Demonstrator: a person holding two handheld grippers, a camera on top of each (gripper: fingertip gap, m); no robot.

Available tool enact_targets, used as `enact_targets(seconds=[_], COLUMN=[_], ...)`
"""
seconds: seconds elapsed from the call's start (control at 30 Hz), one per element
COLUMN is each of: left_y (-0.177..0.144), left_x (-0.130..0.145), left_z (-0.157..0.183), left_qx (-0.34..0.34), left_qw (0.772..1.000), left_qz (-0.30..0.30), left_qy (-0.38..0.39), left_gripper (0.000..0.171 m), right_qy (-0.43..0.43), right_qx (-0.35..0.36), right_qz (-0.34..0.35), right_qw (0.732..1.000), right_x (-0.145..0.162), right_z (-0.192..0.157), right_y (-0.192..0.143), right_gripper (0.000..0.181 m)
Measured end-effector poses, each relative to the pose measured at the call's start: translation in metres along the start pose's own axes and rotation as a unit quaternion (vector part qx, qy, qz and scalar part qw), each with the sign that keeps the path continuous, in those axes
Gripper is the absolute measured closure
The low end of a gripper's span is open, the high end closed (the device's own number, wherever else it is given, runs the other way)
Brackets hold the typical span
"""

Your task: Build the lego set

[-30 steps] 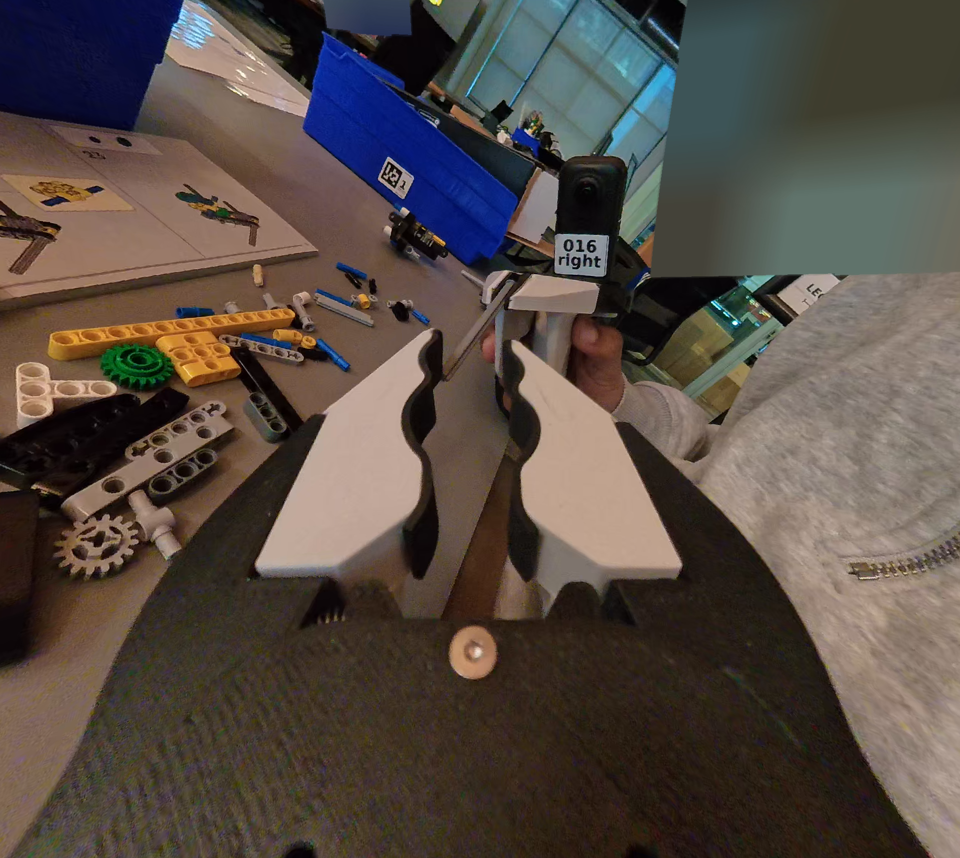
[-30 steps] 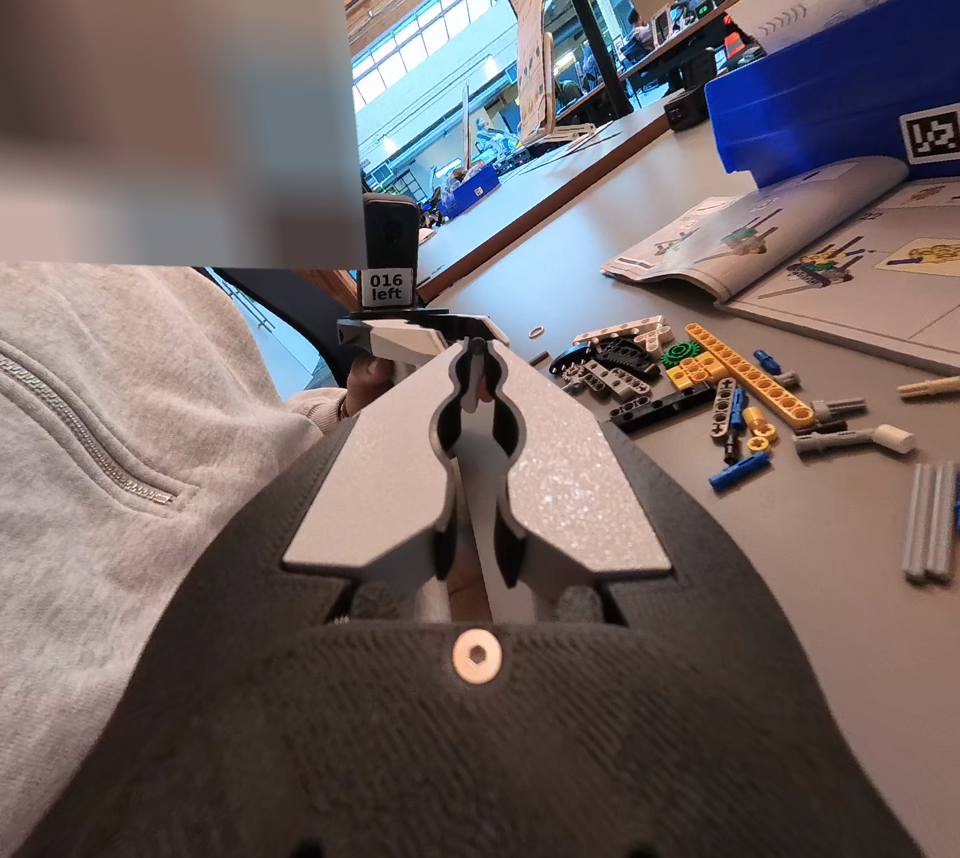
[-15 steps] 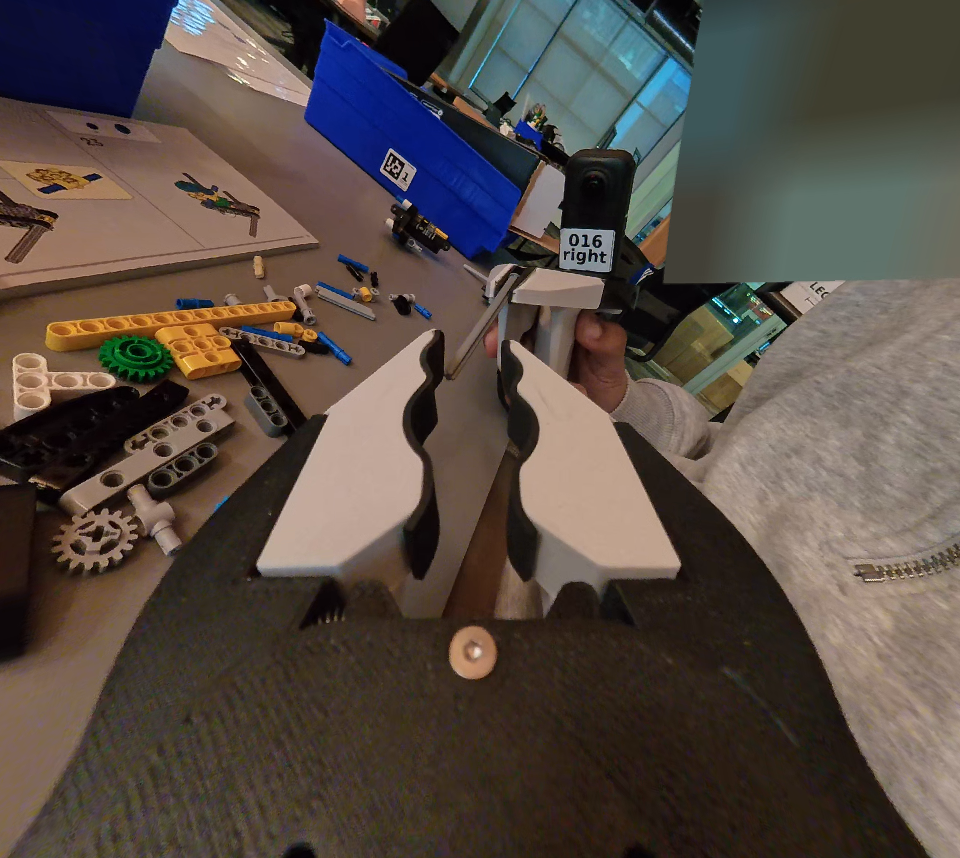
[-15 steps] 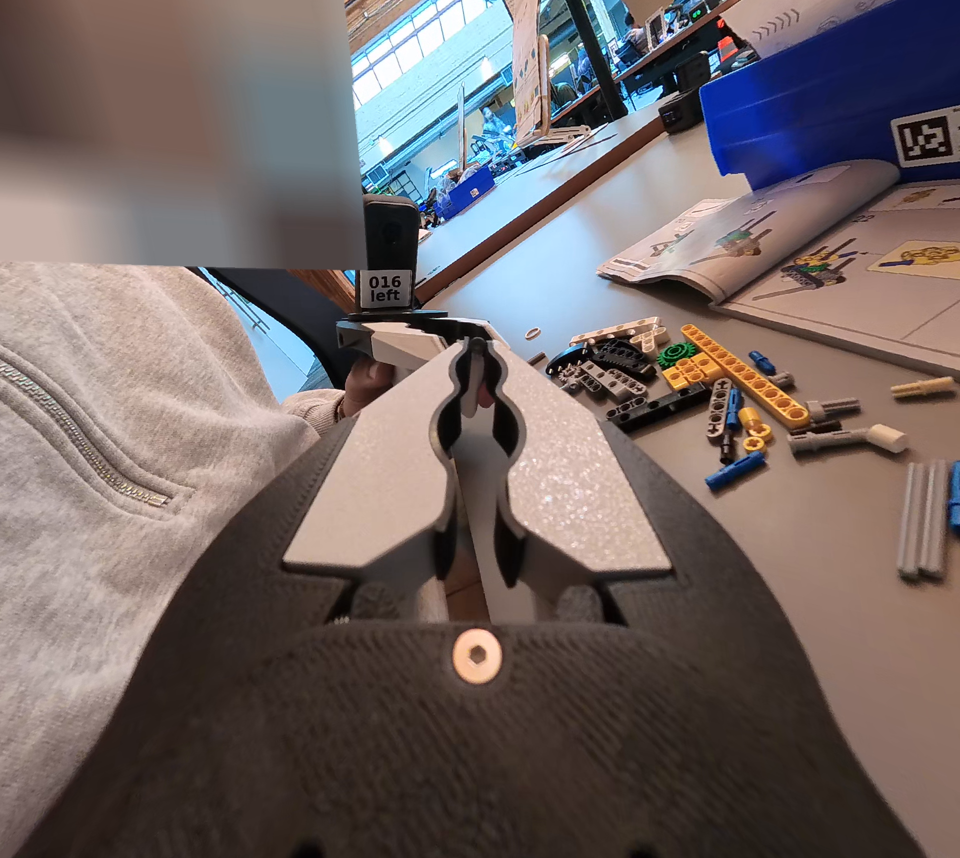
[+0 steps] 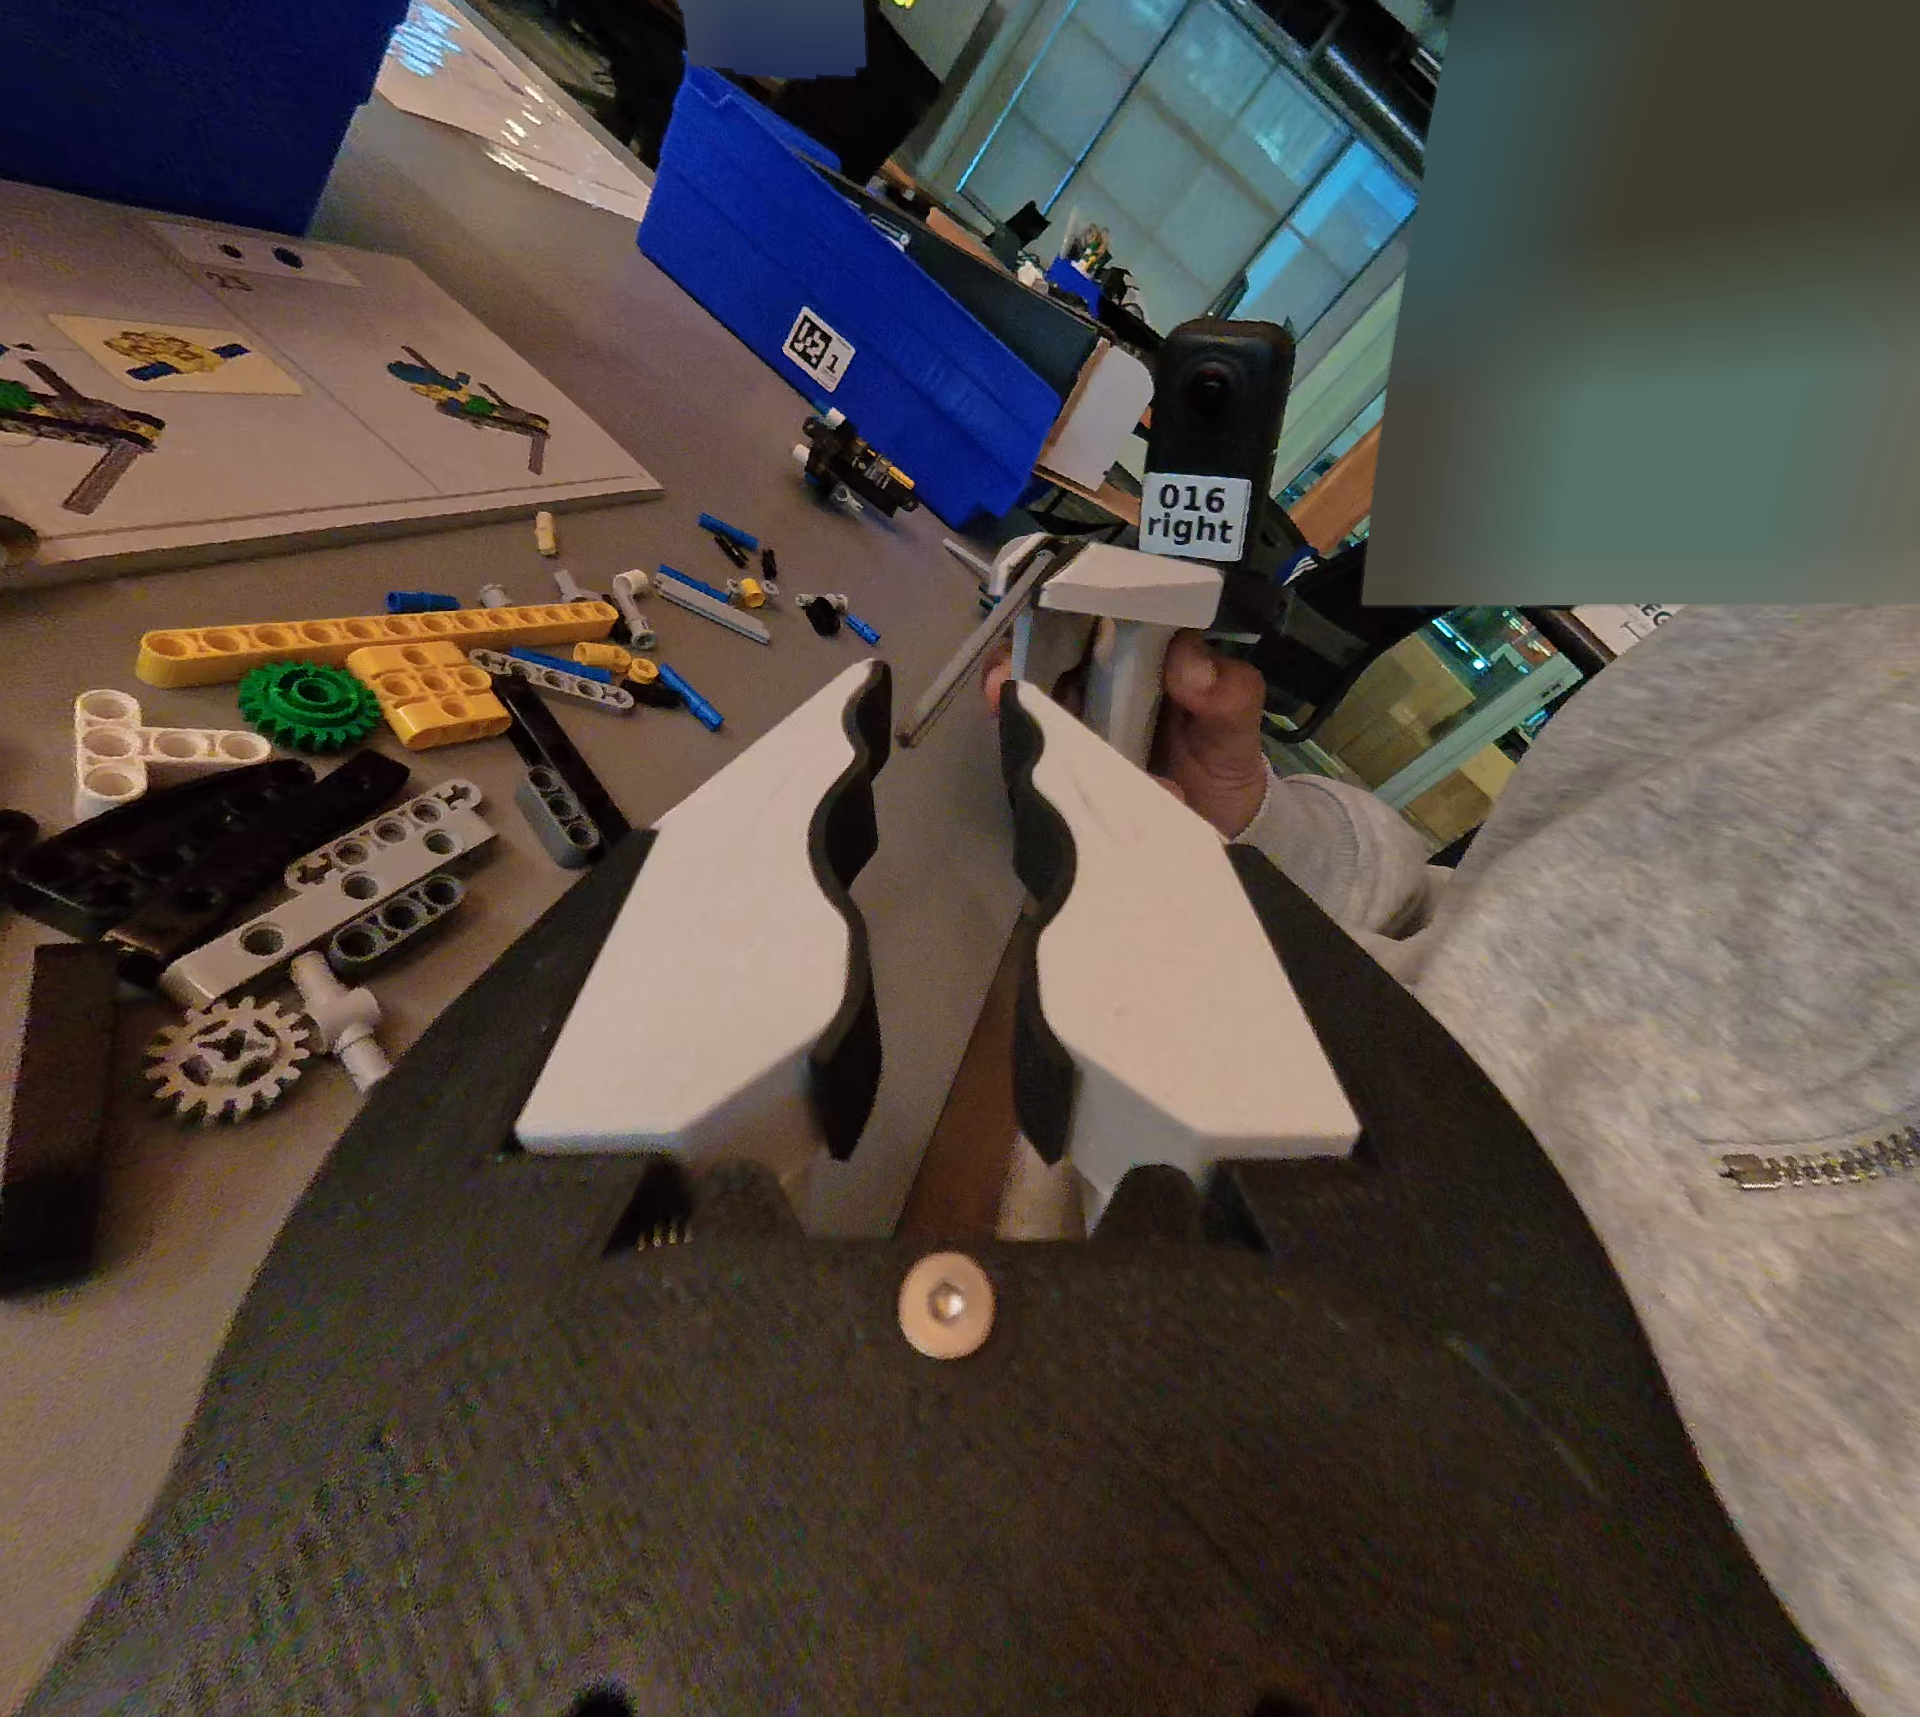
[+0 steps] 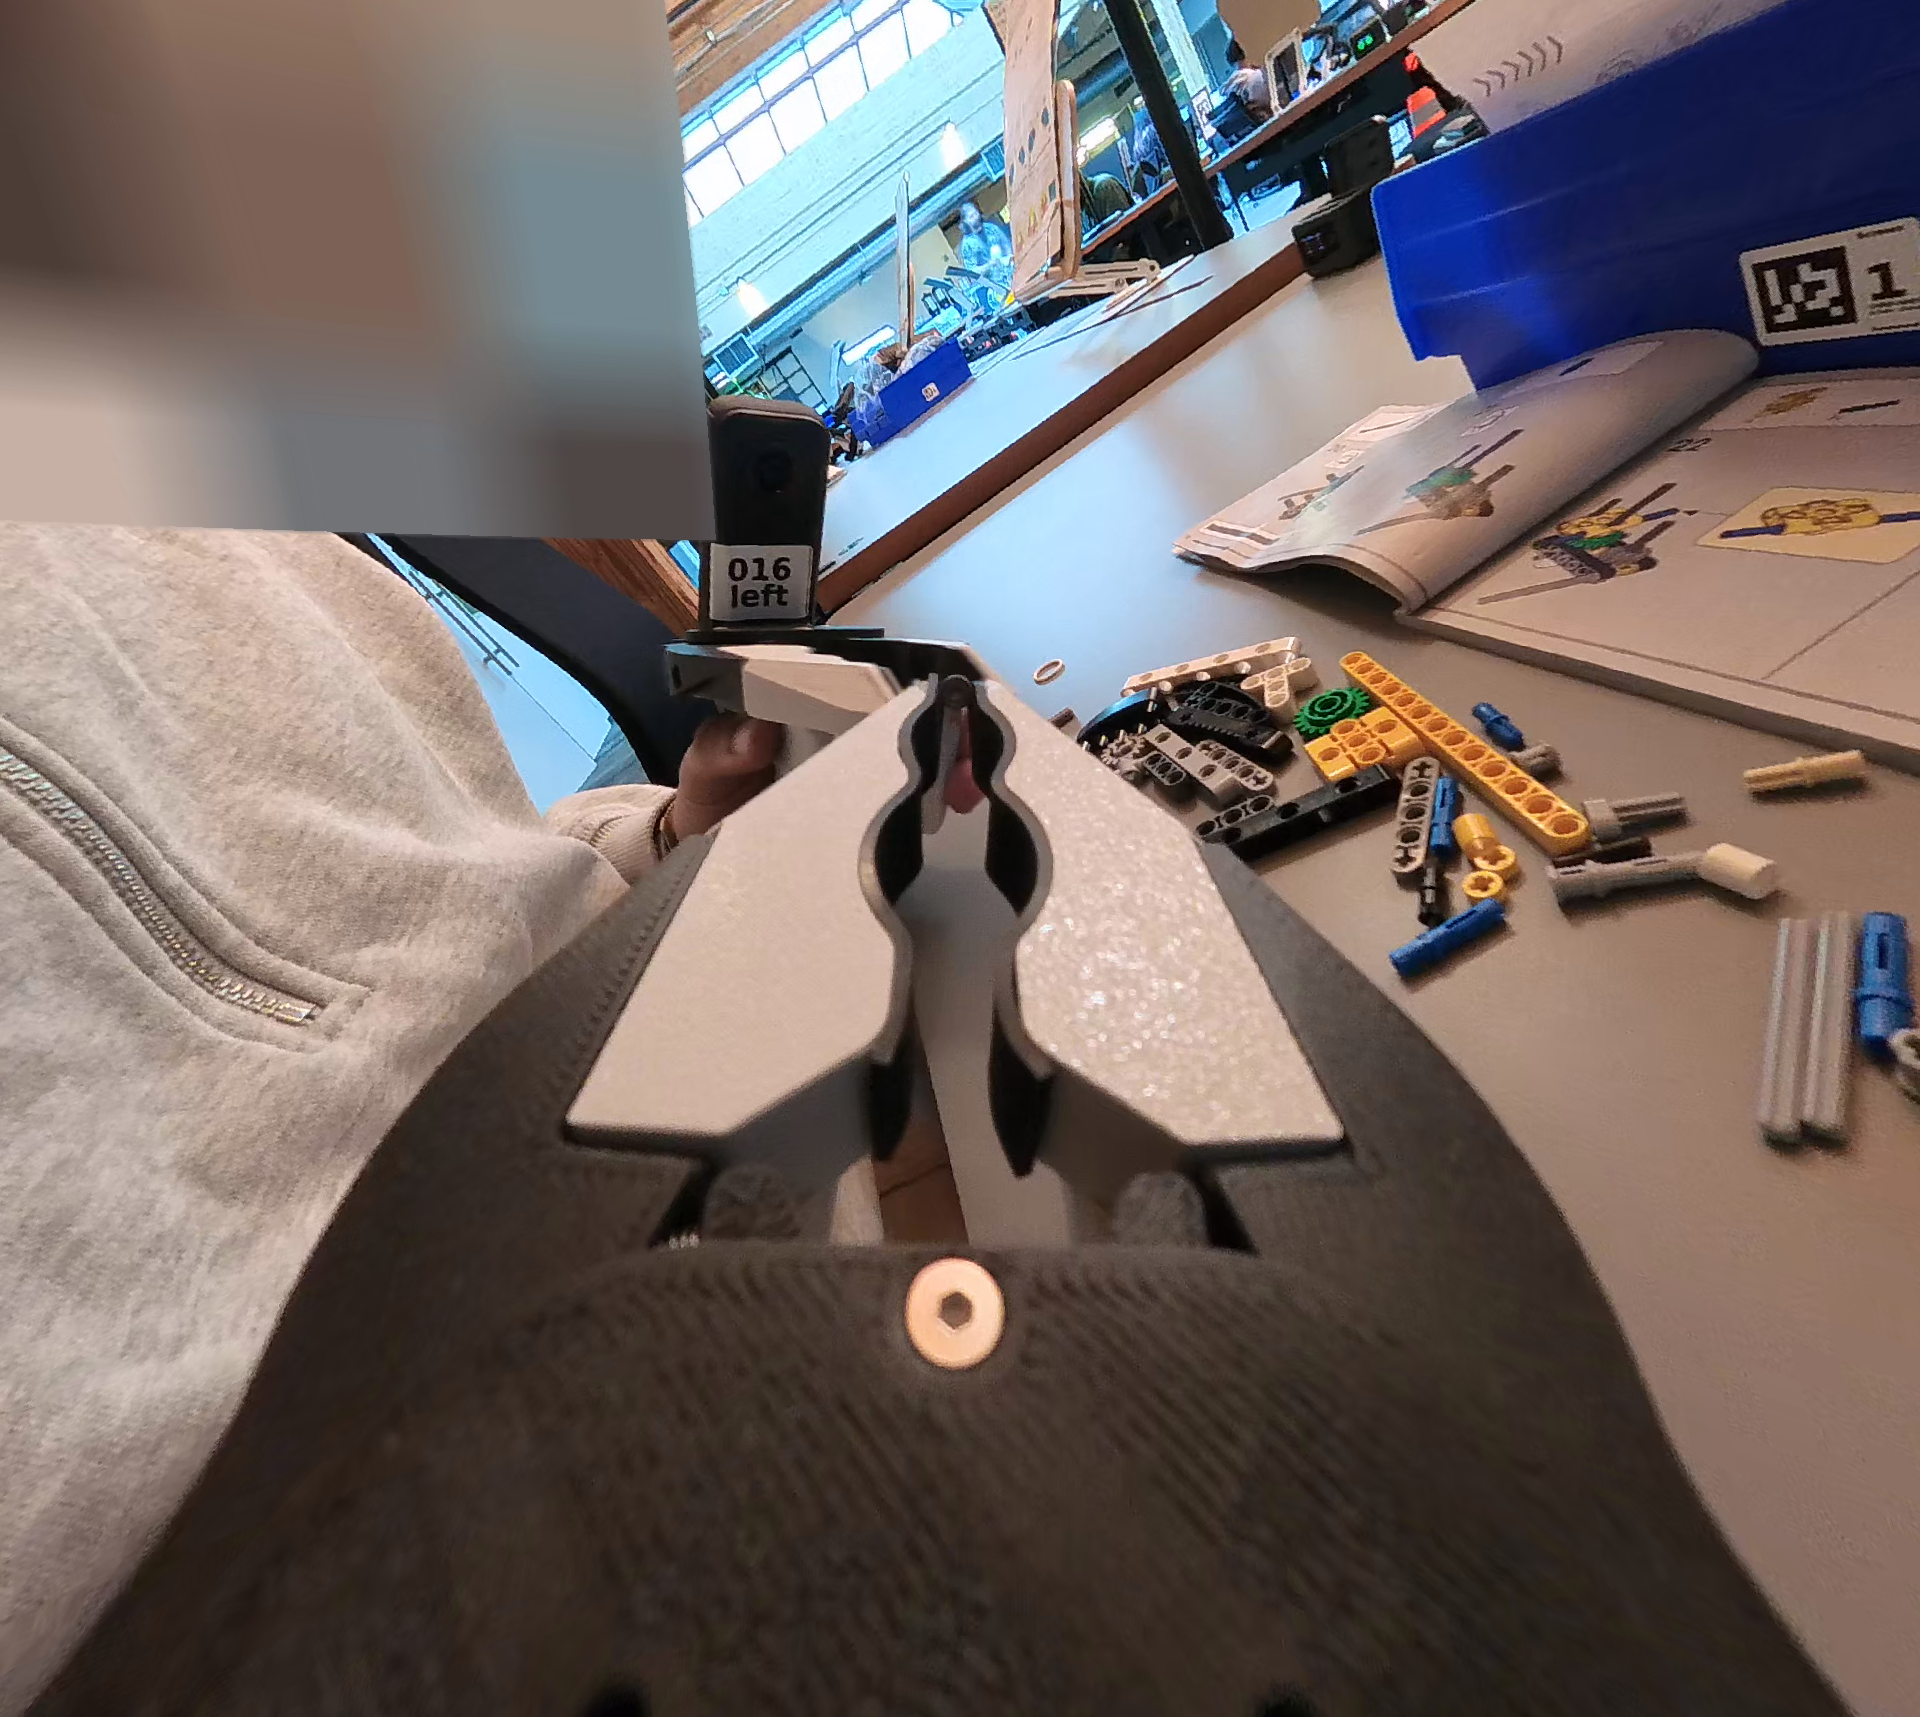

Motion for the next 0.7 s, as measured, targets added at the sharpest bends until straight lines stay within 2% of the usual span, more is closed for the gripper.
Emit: enact_targets(seconds=[0.7], left_y=[-0.0011], left_x=[-0.0006], left_z=[-0.0026], left_qx=[0.002], left_qw=[1.000], left_qz=[0.003], left_qy=[-0.011], left_gripper=[0.155], right_qy=[-0.012], right_qx=[0.025], right_qz=[0.002], right_qw=[1.000], right_x=[0.0009], right_z=[0.0015], right_y=[0.0050], right_gripper=[0.178])
Point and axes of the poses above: each gripper's, where its closed fingertips meet, y out along the fingers, x out of its underside, z = x × y across the jaws, the point moved 6 cm from there along -y, back along the fingers, and after that the axes turned 9 degrees about -z, right-handed, at the moved point
